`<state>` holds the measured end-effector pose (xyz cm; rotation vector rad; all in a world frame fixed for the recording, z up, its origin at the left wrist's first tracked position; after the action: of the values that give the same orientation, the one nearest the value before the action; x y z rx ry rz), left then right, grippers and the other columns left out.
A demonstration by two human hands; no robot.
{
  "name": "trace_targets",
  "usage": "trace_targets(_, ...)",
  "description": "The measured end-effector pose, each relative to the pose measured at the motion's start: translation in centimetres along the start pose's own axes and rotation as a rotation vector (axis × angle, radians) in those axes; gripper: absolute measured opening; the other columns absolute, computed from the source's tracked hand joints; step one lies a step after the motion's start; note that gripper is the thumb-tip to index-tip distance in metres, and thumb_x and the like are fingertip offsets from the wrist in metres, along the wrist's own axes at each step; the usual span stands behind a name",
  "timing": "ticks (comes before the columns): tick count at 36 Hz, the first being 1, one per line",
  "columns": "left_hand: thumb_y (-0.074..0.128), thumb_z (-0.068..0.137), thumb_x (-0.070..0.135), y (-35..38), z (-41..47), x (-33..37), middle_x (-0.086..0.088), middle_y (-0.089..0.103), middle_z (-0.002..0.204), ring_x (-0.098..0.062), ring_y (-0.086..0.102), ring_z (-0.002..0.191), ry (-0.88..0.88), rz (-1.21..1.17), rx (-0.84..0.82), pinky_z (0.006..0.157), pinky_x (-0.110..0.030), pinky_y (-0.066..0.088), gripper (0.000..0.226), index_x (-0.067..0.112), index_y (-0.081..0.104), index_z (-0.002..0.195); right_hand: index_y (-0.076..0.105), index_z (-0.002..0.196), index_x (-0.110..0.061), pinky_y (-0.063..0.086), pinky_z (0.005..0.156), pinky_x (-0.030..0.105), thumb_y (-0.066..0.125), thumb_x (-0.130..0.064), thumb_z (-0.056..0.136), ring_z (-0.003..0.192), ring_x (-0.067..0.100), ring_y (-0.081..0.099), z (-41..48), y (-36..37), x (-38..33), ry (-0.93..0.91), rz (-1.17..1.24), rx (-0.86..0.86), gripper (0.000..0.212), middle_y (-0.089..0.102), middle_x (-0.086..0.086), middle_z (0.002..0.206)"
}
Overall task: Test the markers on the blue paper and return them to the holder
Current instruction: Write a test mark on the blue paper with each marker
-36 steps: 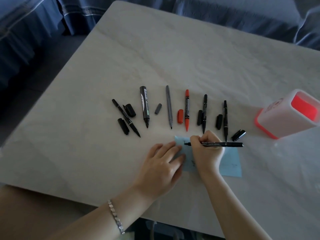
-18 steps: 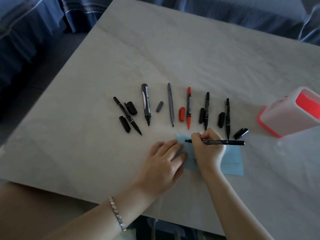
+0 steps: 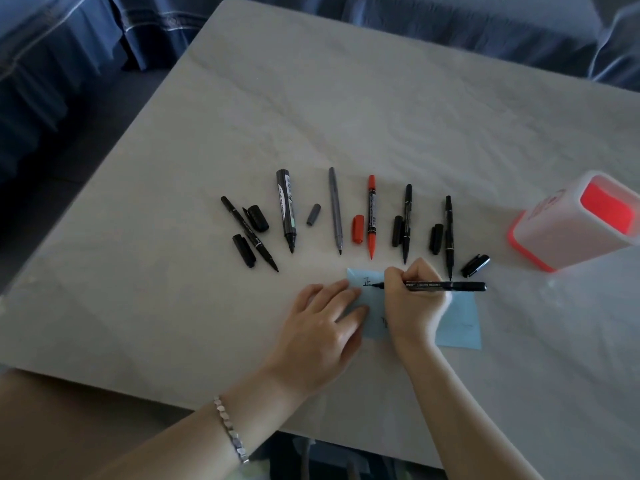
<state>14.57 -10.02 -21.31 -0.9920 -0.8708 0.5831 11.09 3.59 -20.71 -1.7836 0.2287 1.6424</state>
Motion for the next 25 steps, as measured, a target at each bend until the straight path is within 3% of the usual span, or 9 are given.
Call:
trace_targets(6, 0.049, 0.084, 0.031, 0.0, 0.0, 0.0, -0.004, 0.068, 0.112, -0.022, 0.061, 0.111, 0.000, 0.009, -0.014, 0.094, -0.037, 0.039, 0.028, 0.019, 0.072, 0.096, 0.029, 0.047, -0.016, 0.025, 0.044, 0.014, 0.056, 0.003, 0.070, 0.041, 0.004, 0.027, 0.5, -0.6, -0.3, 0.070, 0.093, 0.010, 0.041, 0.030, -0.010, 0.037)
trace_targets(9, 0.048, 0.084, 0.031, -0.2, 0.1, 0.2, -0.003, 0.069, 0.109, -0.020, 0.063, 0.107, 0.025, 0.031, -0.023, 0.094, -0.036, 0.045, 0.029, 0.019, 0.072, 0.096, 0.038, 0.049, -0.014, 0.033, 0.050, 0.025, 0.056, -0.009, 0.076, 0.040, 0.006, 0.034, 1.1, -2.2, -0.3, 0.215, 0.179, -0.016, 0.033, 0.037, -0.009, 0.037)
trace_targets(14, 0.046, 0.084, 0.031, -0.5, 0.0, 0.4, -0.003, 0.069, 0.109, -0.020, 0.063, 0.105, 0.056, 0.074, -0.017, 0.092, -0.036, 0.049, 0.030, 0.018, 0.069, 0.099, 0.045, 0.044, -0.011, 0.038, 0.053, 0.029, 0.060, -0.029, 0.081, 0.043, 0.019, 0.045, 3.5, -7.0, -1.1, 0.177, -0.225, -0.204, 0.043, 0.045, -0.005, 0.031)
trace_targets(18, 0.046, 0.083, 0.028, -0.5, 0.1, 0.4, -0.006, 0.069, 0.108, -0.020, 0.056, 0.109, 0.091, 0.084, 0.045, 0.096, -0.036, 0.043, 0.031, 0.015, 0.070, 0.098, 0.054, 0.069, -0.009, 0.039, 0.052, 0.028, 0.059, -0.042, 0.083, 0.054, 0.025, 0.053, 5.5, -10.9, -0.8, 0.125, -0.468, -0.297, 0.036, 0.059, 0.006, 0.058)
trace_targets(21, 0.048, 0.083, 0.024, -0.1, -0.1, 0.5, -0.006, 0.068, 0.111, -0.019, 0.048, 0.112, 0.158, 0.069, 0.060, 0.096, -0.035, 0.037, 0.030, 0.014, 0.068, 0.103, 0.058, 0.088, -0.013, 0.038, 0.050, 0.023, 0.057, -0.042, 0.085, 0.060, 0.022, 0.058, 6.7, -12.9, 0.1, 0.114, -0.584, -0.310, 0.030, 0.066, 0.010, 0.071)
trace_targets(25, 0.048, 0.086, 0.023, 0.3, -0.3, 0.8, 0.001, 0.064, 0.120, -0.014, 0.048, 0.117, 0.277, 0.014, -0.033, 0.098, -0.033, 0.037, 0.030, 0.020, 0.062, 0.113, 0.061, 0.092, -0.011, 0.036, 0.048, 0.023, 0.054, -0.034, 0.089, 0.057, 0.018, 0.053, 8.3, -13.5, 1.5, 0.060, -0.649, -0.260, 0.025, 0.062, 0.007, 0.068)
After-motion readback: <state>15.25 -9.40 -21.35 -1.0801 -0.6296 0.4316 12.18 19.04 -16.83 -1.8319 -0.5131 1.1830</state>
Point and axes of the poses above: each hand's wrist, its own z-axis towards the middle knuckle, its own y-axis out of the palm, x = y × z, the point moved 4 cm from there along z, towards the middle knuckle
